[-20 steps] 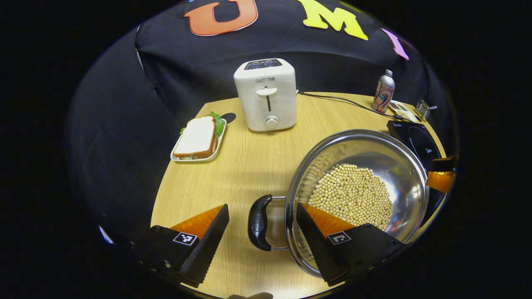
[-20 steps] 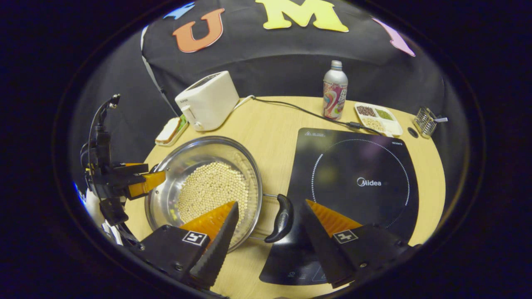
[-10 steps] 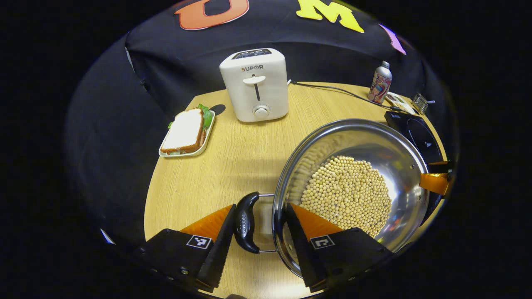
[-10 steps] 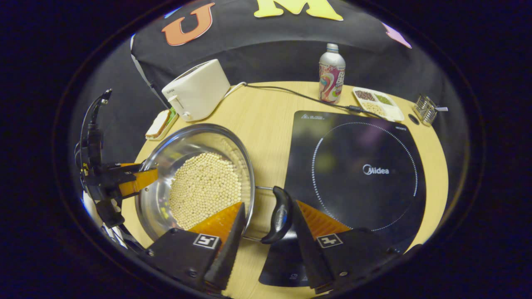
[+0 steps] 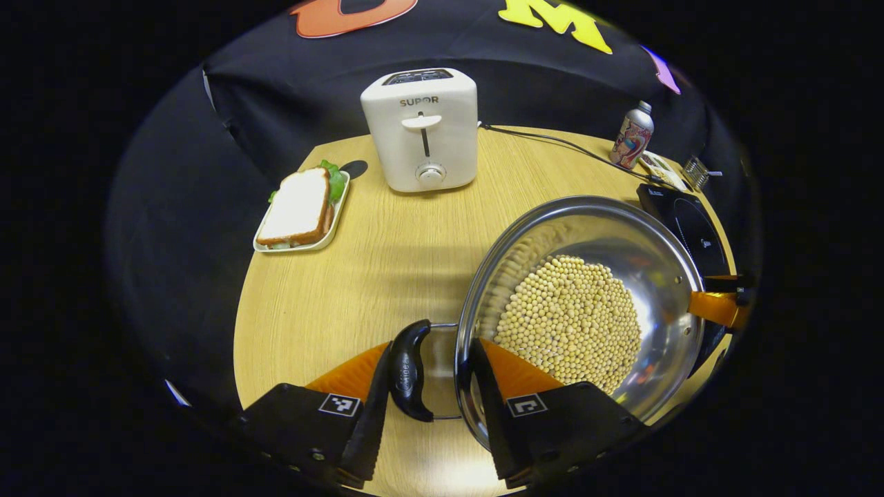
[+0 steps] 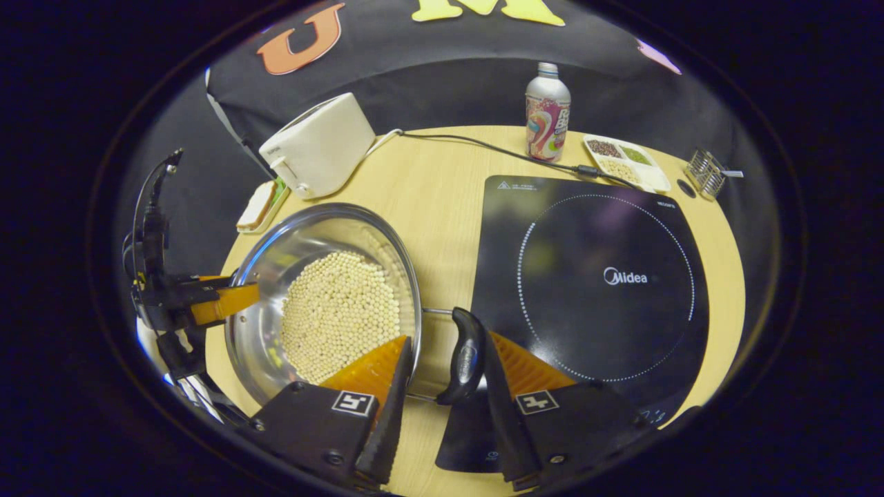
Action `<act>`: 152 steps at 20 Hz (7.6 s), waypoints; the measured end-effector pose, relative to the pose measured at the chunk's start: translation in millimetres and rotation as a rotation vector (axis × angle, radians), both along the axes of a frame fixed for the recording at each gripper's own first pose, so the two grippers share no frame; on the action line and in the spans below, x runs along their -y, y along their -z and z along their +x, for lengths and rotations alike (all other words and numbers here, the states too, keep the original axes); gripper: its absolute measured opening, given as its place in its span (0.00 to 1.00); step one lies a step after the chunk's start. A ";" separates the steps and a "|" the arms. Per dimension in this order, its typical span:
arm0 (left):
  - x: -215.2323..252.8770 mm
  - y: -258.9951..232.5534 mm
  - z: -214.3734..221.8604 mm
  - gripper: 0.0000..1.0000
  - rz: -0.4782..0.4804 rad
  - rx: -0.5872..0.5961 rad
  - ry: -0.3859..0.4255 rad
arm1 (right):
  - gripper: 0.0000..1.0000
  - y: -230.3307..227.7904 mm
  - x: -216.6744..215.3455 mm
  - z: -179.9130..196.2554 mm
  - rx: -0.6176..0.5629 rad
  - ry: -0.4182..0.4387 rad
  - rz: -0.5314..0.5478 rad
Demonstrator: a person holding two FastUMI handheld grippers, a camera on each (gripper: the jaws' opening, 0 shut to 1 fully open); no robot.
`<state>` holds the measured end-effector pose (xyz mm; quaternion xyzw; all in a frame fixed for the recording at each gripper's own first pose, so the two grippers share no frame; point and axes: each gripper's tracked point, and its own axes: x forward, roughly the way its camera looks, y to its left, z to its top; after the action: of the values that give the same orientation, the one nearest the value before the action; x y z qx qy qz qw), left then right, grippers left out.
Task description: First push the handle of the pot to place it horizontally, then grasp the pot with both hands and set it on the induction cooktop.
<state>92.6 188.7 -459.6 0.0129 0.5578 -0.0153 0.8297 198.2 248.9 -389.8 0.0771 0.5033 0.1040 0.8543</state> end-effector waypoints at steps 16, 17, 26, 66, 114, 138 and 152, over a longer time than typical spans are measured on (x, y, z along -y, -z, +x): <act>19.9 -74.2 -30.3 0.60 -0.002 0.095 0.013 | 0.55 -70.3 25.8 -42.6 0.155 0.015 0.011; 26.3 -81.0 -32.0 0.60 -0.004 0.107 0.019 | 0.54 -75.8 32.9 -47.1 0.166 0.024 0.009; 116.0 -120.6 -35.6 0.60 -0.056 0.165 0.121 | 0.52 -108.2 124.6 -92.4 0.234 0.157 -0.028; 300.3 -70.5 47.8 0.70 -0.046 0.045 0.050 | 0.52 -53.0 312.5 30.5 0.141 0.108 -0.060; 282.0 -164.6 23.2 0.97 0.001 0.447 0.078 | 0.82 -141.1 305.1 -11.0 0.501 0.108 -0.124; 159.1 -469.7 -48.3 0.96 -0.054 1.066 -0.006 | 1.00 -457.8 210.4 -144.8 1.096 0.219 -0.034; 102.6 -498.8 -103.0 0.96 0.041 1.121 -0.115 | 1.00 -453.5 243.3 -189.7 1.117 0.312 -0.075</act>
<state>-10.4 86.1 39.2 0.0049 0.0317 0.0499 0.9982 8.5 5.6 63.7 0.0535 -0.0378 -0.0158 0.9977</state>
